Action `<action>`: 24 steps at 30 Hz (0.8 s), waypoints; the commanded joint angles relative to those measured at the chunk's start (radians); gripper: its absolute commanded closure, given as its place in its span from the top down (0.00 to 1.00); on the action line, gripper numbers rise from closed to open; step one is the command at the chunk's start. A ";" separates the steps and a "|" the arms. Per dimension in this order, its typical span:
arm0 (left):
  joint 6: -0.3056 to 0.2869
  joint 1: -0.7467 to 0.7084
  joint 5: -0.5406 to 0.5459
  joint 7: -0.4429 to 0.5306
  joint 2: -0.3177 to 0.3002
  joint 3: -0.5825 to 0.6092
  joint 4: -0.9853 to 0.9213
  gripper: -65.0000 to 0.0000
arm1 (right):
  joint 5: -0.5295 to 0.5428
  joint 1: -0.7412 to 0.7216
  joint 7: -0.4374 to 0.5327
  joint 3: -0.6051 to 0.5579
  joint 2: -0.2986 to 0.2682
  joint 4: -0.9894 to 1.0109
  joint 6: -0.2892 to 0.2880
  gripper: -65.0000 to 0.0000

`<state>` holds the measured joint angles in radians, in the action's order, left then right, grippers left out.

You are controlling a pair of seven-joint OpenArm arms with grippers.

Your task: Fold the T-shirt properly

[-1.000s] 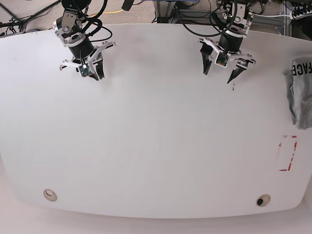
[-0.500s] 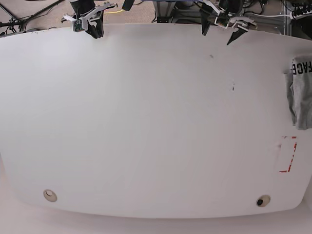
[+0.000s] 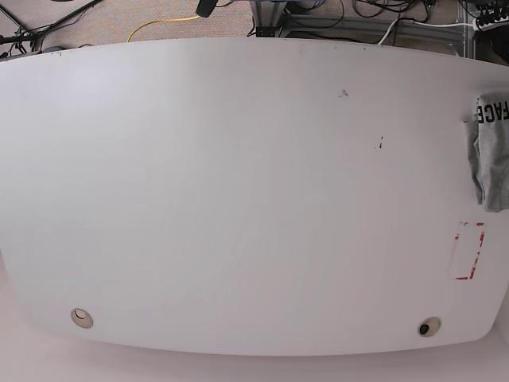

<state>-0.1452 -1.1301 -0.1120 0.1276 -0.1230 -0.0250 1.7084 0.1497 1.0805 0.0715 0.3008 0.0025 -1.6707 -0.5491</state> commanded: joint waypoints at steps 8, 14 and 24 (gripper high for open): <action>0.006 0.255 0.064 0.019 -0.022 0.023 -0.428 0.65 | 0.009 -0.191 0.124 -0.076 -0.039 0.432 -0.004 0.12; 0.006 0.388 0.064 0.020 -0.019 0.032 -0.677 0.66 | 0.009 -0.316 0.126 -0.093 -0.075 0.630 0.033 0.12; 0.006 0.618 0.061 0.020 -0.019 0.030 -1.054 0.65 | 0.009 -0.492 0.123 -0.094 -0.124 0.894 0.047 0.12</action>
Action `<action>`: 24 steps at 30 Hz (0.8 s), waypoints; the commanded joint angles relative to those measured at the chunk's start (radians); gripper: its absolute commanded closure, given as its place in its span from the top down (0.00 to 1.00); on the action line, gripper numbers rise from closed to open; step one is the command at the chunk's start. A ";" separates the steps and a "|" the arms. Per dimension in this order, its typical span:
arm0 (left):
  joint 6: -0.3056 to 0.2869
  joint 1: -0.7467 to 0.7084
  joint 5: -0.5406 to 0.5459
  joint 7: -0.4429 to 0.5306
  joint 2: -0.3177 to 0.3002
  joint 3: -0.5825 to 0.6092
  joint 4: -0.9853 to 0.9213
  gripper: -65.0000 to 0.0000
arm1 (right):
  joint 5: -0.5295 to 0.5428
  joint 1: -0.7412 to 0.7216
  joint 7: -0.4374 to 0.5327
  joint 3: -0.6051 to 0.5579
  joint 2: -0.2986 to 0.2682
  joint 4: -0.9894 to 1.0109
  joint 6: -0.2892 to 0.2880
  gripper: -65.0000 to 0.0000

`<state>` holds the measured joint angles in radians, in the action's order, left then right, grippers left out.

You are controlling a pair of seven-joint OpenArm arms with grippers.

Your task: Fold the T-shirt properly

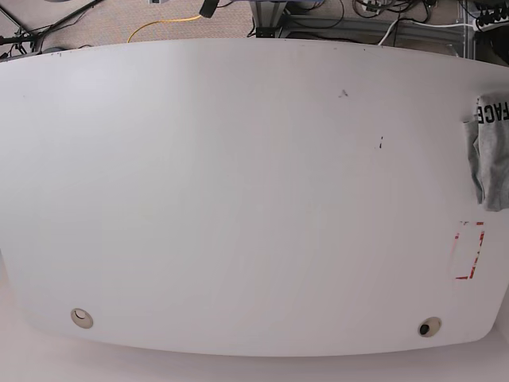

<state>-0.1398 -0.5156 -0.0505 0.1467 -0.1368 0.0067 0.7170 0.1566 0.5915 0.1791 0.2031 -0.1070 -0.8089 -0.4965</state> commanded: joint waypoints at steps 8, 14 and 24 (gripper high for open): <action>0.001 0.231 -0.001 0.001 -0.004 -0.001 -0.429 0.65 | -0.110 -0.138 0.013 0.009 -0.030 0.257 0.020 0.12; 0.002 0.282 0.001 0.000 0.016 -0.001 -0.498 0.65 | -0.174 -0.196 0.010 0.006 -0.015 0.345 0.078 0.13; 0.002 0.340 0.002 -0.002 0.016 -0.001 -0.574 0.65 | -0.176 -0.264 -0.071 0.003 0.000 0.395 0.086 0.13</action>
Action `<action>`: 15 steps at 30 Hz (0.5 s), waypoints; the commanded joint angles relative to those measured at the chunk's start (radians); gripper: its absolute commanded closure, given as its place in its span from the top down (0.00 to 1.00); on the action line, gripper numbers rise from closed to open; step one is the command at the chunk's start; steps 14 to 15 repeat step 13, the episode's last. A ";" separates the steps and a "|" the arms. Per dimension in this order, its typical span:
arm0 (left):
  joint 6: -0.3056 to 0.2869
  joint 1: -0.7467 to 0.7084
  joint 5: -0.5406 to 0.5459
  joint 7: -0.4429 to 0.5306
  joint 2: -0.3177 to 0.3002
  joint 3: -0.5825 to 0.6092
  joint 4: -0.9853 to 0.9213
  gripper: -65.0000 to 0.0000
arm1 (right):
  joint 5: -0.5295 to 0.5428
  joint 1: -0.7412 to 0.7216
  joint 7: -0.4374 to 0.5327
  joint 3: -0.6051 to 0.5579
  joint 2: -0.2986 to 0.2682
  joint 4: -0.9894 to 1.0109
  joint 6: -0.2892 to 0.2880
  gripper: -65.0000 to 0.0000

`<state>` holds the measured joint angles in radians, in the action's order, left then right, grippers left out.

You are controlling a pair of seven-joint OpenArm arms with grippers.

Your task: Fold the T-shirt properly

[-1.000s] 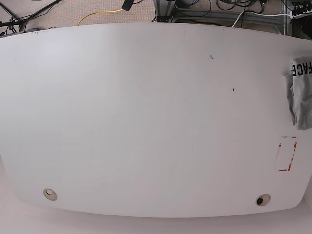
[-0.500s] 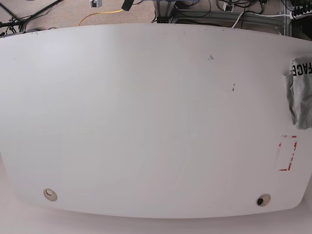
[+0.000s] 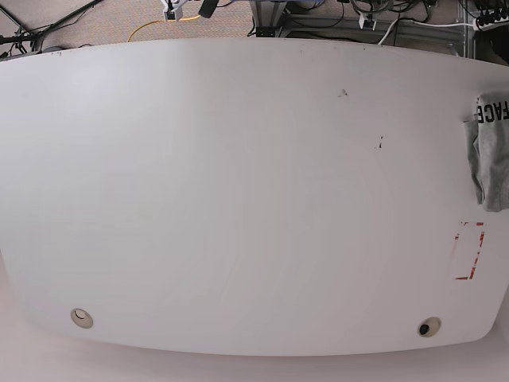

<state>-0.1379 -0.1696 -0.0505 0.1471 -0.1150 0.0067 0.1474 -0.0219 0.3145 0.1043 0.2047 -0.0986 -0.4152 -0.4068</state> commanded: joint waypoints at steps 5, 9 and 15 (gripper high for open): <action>0.057 -0.005 -0.002 -0.004 -0.005 -0.003 -0.004 0.65 | 0.003 -0.002 0.004 0.002 -0.008 0.008 -0.004 0.13; 0.080 -0.005 -0.004 -0.004 -0.005 -0.001 -0.004 0.65 | 0.003 -0.010 0.010 0.002 -0.006 0.039 -0.004 0.13; 0.082 -0.005 -0.002 -0.002 -0.005 -0.001 -0.001 0.65 | 0.003 -0.018 0.010 0.003 -0.005 0.045 -0.004 0.13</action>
